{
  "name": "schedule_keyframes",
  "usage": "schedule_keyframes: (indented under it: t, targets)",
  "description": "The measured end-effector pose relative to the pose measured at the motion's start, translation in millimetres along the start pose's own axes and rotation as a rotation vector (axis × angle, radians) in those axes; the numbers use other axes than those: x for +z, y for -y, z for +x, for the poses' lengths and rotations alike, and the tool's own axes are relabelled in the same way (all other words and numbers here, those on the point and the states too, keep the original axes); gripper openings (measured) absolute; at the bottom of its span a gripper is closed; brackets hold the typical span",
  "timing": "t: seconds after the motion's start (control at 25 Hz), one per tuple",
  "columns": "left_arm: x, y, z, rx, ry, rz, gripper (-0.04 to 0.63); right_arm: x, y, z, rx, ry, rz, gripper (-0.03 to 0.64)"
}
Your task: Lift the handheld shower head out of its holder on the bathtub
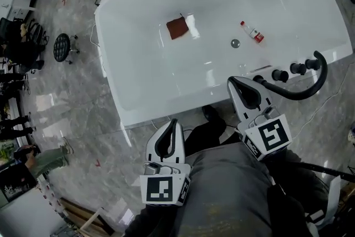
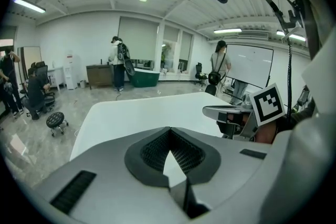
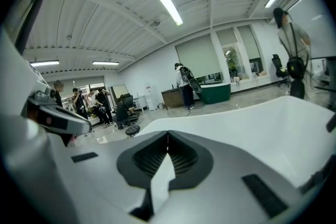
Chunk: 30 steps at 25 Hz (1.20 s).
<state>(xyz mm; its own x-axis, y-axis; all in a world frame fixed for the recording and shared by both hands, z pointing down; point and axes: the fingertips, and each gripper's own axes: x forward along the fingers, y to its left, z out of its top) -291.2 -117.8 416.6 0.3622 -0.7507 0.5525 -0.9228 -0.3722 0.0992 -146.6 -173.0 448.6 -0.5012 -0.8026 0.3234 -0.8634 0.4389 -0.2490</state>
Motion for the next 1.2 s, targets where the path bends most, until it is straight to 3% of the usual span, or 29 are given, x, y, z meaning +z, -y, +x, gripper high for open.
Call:
schedule_keyframes:
  t: [0.2, 0.6, 0.92, 1.2]
  targets:
    - [-5.2, -3.7, 8.5, -0.025, -0.01, 0.016, 0.003, -9.6, 8.1, 1.5, -0.044, -0.008, -0.016, 0.005]
    - [-37.4, 11.1, 40.8, -0.096, -0.019, 0.043, 0.003, -46.3, 3.6, -7.2, -0.076, 0.013, -0.179, 0.006]
    - [-65.2, 12.6, 43.2, -0.077, -0.036, 0.031, 0.003, -76.0, 8.3, -3.9, -0.087, 0.002, -0.231, 0.094]
    - [-74.1, 8.9, 47.4, -0.057, -0.034, 0.025, 0.003, -99.5, 13.4, 2.0, -0.096, -0.03, -0.267, 0.115]
